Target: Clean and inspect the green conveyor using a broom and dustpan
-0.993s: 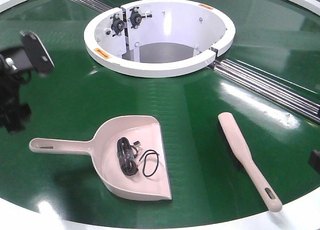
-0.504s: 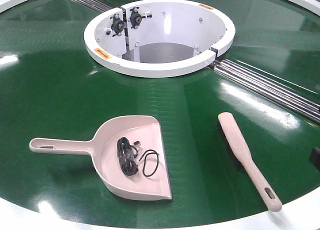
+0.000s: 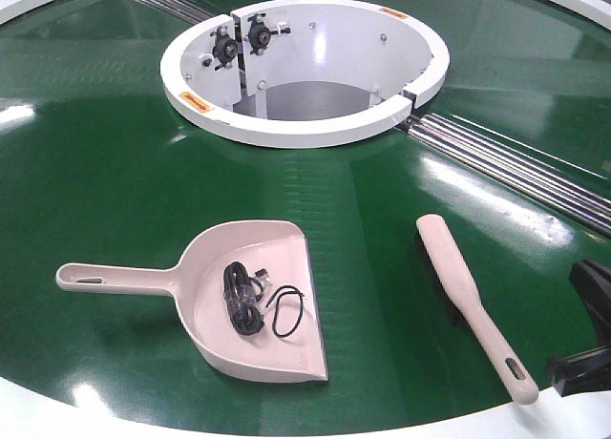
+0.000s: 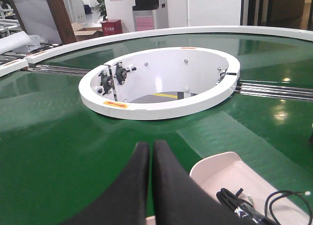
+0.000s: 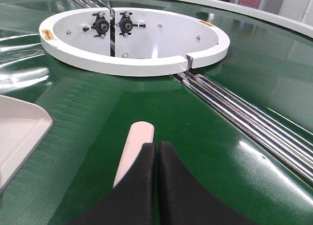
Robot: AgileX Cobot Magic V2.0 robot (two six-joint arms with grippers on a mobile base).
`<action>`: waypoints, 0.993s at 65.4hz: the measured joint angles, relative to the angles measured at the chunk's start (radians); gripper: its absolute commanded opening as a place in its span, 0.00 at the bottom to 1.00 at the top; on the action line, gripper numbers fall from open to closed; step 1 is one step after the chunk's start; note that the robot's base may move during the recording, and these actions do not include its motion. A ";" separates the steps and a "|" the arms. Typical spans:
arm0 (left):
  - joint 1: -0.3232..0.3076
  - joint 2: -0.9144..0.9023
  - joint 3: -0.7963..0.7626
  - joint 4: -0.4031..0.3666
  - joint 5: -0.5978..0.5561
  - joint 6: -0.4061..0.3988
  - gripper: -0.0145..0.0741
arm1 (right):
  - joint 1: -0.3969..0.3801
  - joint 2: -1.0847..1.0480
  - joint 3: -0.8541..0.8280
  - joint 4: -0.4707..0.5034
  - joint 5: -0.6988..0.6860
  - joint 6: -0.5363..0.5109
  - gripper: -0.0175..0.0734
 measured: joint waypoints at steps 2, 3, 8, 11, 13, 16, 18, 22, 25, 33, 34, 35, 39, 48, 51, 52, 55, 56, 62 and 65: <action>0.000 -0.006 0.014 0.000 -0.012 0.000 0.16 | 0.000 0.000 0.001 0.000 -0.006 0.000 0.19; 0.000 -0.006 0.018 0.000 -0.013 0.000 0.16 | 0.000 0.000 0.001 0.000 -0.008 0.000 0.19; 0.000 -0.008 0.029 0.000 -0.020 0.000 0.16 | 0.000 0.000 0.001 0.000 -0.015 0.001 0.19; 0.000 -0.008 0.029 0.000 -0.016 0.000 0.16 | 0.000 0.000 0.001 0.000 -0.015 0.003 0.19; 0.000 -0.008 0.029 0.000 -0.015 0.000 0.16 | -0.001 0.000 0.001 0.000 -0.015 0.003 0.19; 0.000 -0.008 0.029 0.000 -0.013 0.000 0.16 | -0.001 0.000 0.001 0.000 -0.017 0.003 0.19; 0.000 -0.008 0.029 0.000 -0.011 0.000 0.16 | -0.001 0.000 0.001 0.000 -0.018 0.003 0.19; 0.000 -0.008 0.029 0.000 -0.011 0.000 0.16 | -0.002 0.000 0.001 0.000 -0.019 0.003 0.19; 0.000 -0.008 0.029 0.000 -0.011 0.000 0.16 | -0.003 0.000 0.001 0.000 -0.019 0.003 0.19; 0.000 -0.008 0.029 0.000 -0.011 0.000 0.16 | -0.004 0.000 0.001 0.000 -0.019 0.003 0.19; 0.000 -0.008 0.029 0.000 -0.011 0.000 0.16 | -0.004 0.000 0.001 0.000 -0.019 0.003 0.19; 0.000 -0.008 0.029 0.000 -0.011 0.000 0.16 | -0.004 0.000 0.001 0.000 -0.019 0.003 0.19; 0.000 -0.008 0.029 0.000 -0.011 0.000 0.16 | -0.004 0.000 0.001 0.000 -0.019 0.003 0.19; 0.000 -0.008 0.029 0.000 -0.011 0.000 0.16 | -0.004 0.000 0.001 0.000 -0.019 0.003 0.19; 0.000 -0.008 0.029 0.000 -0.011 0.000 0.16 | -0.004 0.000 0.001 0.000 -0.019 0.003 0.19; 0.000 -0.008 0.029 0.000 -0.011 0.000 0.16 | -0.004 0.000 0.001 0.000 -0.019 0.003 0.19; 0.000 -0.008 0.029 0.000 -0.010 0.000 0.16 | -0.004 0.000 0.001 0.000 -0.019 0.003 0.19; 0.000 -0.008 0.029 0.000 -0.009 0.000 0.16 | -0.004 0.000 0.001 0.000 -0.019 0.003 0.19; 0.018 -0.011 0.029 0.000 0.014 0.000 0.16 | -0.004 0.000 0.001 0.000 -0.019 0.003 0.19; 0.042 -0.013 0.029 0.000 0.028 0.000 0.16 | -0.004 0.000 0.001 0.000 -0.019 0.003 0.19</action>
